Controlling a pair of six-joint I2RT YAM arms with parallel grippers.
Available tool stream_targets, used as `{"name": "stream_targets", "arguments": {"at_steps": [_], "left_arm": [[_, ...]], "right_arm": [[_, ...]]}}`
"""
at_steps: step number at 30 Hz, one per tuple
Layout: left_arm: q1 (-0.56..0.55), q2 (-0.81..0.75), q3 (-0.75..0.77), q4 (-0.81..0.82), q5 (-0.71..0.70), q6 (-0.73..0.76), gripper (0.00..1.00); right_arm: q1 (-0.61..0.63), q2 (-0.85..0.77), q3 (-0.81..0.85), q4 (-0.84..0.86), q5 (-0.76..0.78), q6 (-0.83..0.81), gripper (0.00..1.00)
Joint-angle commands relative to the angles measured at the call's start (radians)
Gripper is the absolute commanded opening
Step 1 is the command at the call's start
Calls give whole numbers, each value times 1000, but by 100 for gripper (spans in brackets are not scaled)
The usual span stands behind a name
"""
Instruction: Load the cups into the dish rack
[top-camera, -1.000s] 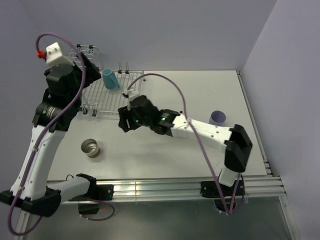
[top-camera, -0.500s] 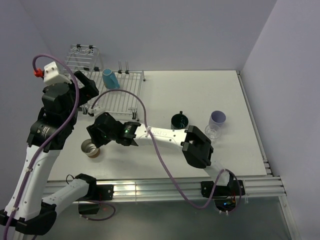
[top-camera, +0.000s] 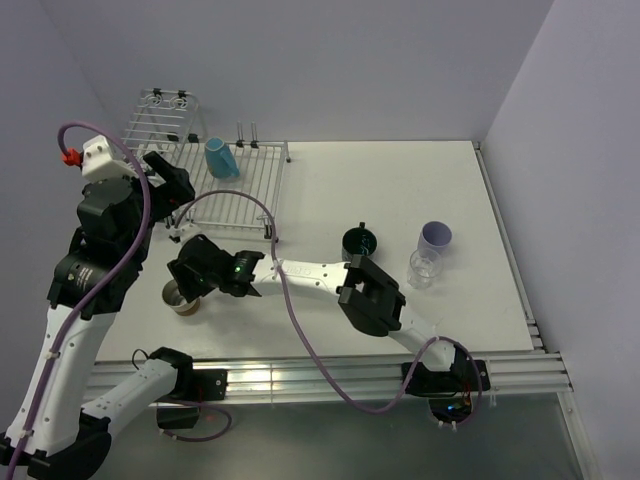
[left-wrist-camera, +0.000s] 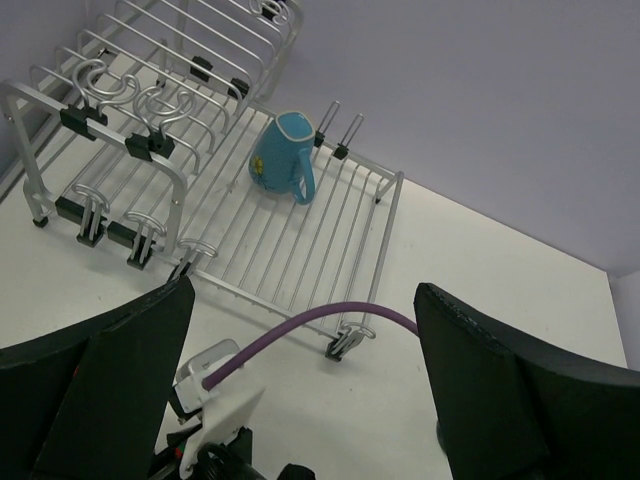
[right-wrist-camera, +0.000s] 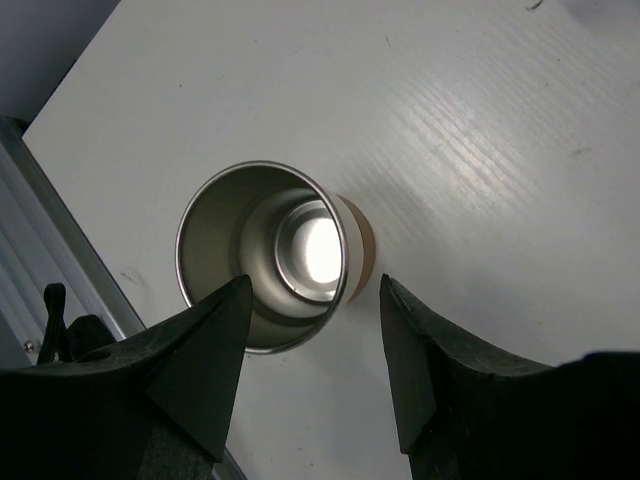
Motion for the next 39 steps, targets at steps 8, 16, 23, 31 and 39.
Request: {"name": "stream_targets", "arguments": {"at_steps": [8, 16, 23, 31, 39], "left_arm": [[0, -13, -28, 20, 32, -14, 99], [0, -9, -29, 20, 36, -15, 99], [0, -13, -37, 27, 41, -18, 99], [0, -12, -41, 34, 55, -26, 98], [0, -9, -34, 60, 70, -31, 99]], "right_arm": [[8, 66, 118, -7, 7, -3, 56], [8, 96, 138, -27, 11, -11, 50], [8, 115, 152, -47, 10, -23, 48], [8, 80, 118, -50, 21, -26, 4], [-35, -245, -124, 30, -39, -11, 0]]}}
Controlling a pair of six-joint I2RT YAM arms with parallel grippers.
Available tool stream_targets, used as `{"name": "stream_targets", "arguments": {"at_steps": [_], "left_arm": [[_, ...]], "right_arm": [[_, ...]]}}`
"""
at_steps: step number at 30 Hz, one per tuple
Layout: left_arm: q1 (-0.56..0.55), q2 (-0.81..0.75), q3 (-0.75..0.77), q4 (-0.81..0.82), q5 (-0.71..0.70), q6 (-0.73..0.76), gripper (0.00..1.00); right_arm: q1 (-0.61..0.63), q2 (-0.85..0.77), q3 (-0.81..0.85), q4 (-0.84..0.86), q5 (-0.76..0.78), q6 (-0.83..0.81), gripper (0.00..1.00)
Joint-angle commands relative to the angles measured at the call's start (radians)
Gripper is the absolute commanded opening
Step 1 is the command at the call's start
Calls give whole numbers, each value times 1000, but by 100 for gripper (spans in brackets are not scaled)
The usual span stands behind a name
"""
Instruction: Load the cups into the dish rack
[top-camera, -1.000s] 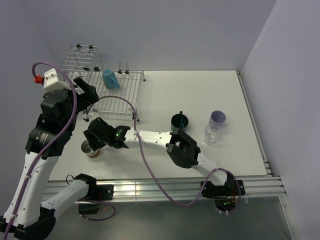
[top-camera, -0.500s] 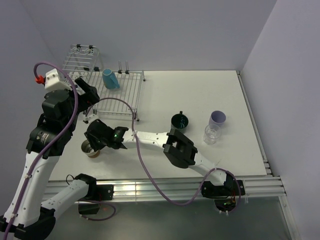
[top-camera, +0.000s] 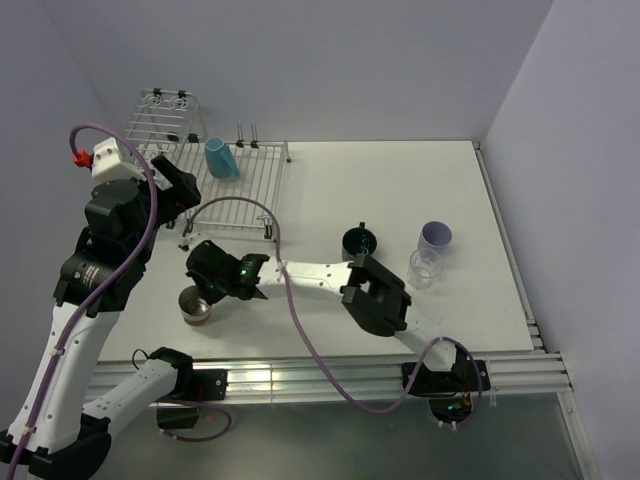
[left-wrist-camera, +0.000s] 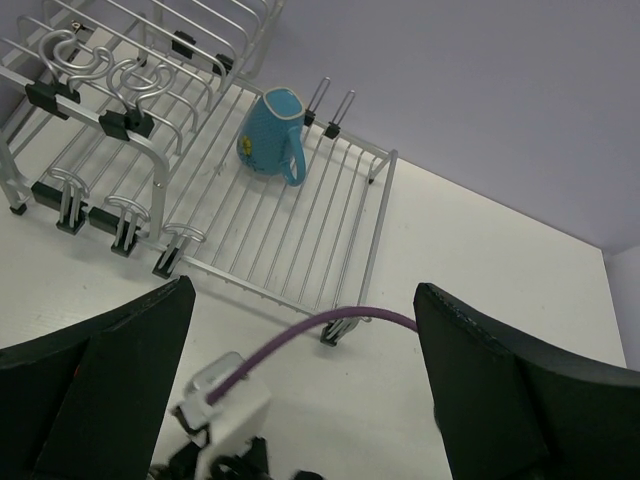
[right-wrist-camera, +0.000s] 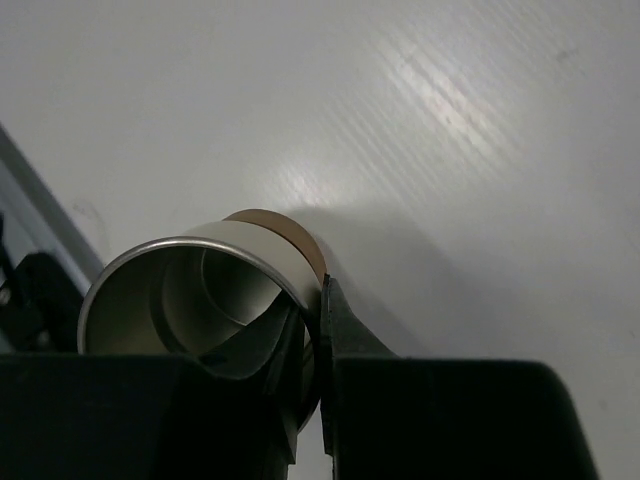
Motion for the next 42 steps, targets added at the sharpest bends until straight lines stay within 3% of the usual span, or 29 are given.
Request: {"name": "stream_targets", "arguments": {"at_steps": [1, 8, 10, 13, 17, 26, 42], "left_arm": [[0, -4, 15, 62, 33, -24, 99], [0, 31, 43, 162, 168, -39, 99], [0, 54, 29, 209, 283, -55, 99], [0, 93, 23, 277, 398, -81, 99], [0, 122, 8, 347, 470, -92, 99], [0, 159, -64, 536, 744, -142, 99], [-7, 143, -109, 615, 1016, -115, 99]], "right_arm": [[-41, -276, -96, 90, -51, 16, 0], [-259, -635, -455, 275, -290, 146, 0], [-340, -713, -515, 311, -397, 183, 0], [-420, -768, -607, 443, -576, 272, 0], [-559, -810, -773, 767, -779, 498, 0], [-656, -793, -896, 1211, -917, 847, 0], [-690, -689, -822, 1397, -922, 1054, 0]]}}
